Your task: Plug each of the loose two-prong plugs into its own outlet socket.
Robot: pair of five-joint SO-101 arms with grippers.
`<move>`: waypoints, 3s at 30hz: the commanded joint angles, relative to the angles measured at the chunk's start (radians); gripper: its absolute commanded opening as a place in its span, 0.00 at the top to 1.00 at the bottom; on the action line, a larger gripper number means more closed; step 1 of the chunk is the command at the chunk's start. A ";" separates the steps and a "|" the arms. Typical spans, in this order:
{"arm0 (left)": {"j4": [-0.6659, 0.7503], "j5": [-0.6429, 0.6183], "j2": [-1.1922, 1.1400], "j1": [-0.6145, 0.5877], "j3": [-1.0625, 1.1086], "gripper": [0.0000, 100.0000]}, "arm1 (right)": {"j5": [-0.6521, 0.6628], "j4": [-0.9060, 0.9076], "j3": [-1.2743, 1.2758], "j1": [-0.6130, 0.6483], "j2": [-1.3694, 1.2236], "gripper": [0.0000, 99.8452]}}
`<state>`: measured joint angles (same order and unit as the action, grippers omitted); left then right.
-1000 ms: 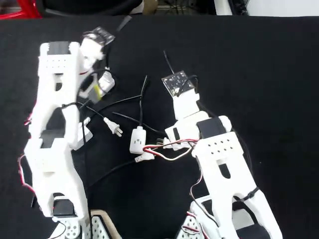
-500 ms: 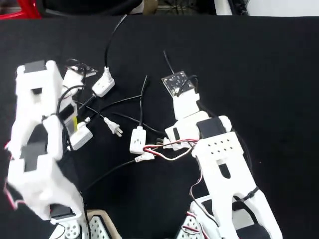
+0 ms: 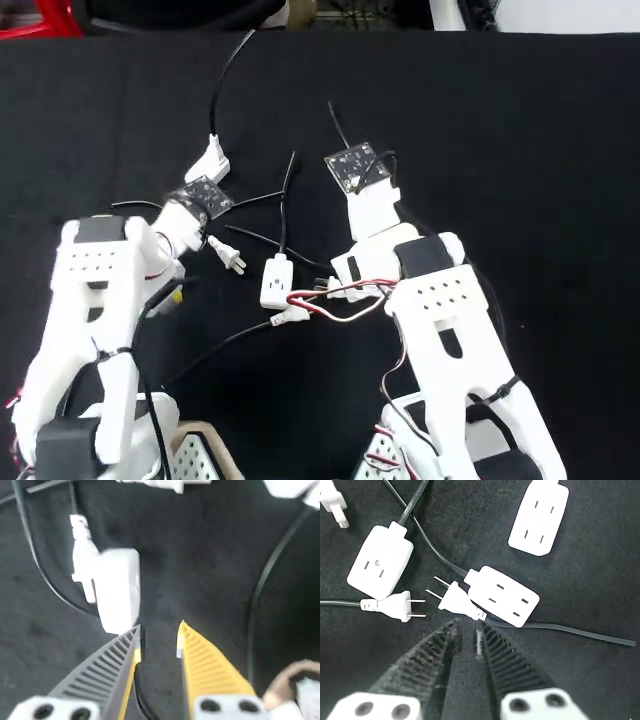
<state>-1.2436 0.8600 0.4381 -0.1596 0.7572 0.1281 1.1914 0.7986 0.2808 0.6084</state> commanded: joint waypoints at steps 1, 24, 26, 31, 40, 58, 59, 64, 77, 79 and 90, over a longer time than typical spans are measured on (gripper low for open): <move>0.141 0.008 -0.066 -0.007 -0.001 0.87 | 0.011 -0.008 -0.004 -0.014 -0.002 0.95; 0.158 0.014 -0.542 -0.070 -0.246 0.82 | 0.011 -0.008 -0.004 -0.014 -0.002 0.95; 0.158 0.014 -0.542 -0.061 -0.237 0.82 | 0.011 -0.008 -0.004 -0.014 -0.002 0.95; 0.158 0.014 -0.542 -0.050 -0.222 0.82 | 0.011 -0.008 -0.004 -0.014 -0.002 0.95; 0.005 0.005 -0.422 0.028 -0.205 0.96 | 0.011 -0.008 -0.004 -0.015 -0.002 0.95; 0.585 0.025 0.322 0.225 0.456 0.95 | 0.011 -0.006 -0.004 -0.017 -0.001 0.95; 0.608 0.060 0.311 0.206 0.473 0.94 | 0.011 -0.006 -0.004 -0.017 -0.001 0.95; 0.666 0.095 0.276 0.113 0.484 0.78 | 0.011 -0.006 -0.004 -0.017 -0.001 0.95; 0.229 -0.060 0.540 0.265 0.415 0.77 | 0.011 -0.006 -0.004 -0.017 -0.001 0.95; 0.166 -0.044 0.601 0.265 0.415 0.77 | 0.011 -0.006 -0.004 -0.017 -0.001 0.95; 0.054 -0.158 0.902 -0.008 0.289 0.77 | 0.009 0.046 -0.016 -0.005 -0.002 0.95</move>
<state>-1.1838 0.7664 1.2896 -0.0675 1.1147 0.1281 1.1960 0.7986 0.2808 0.6084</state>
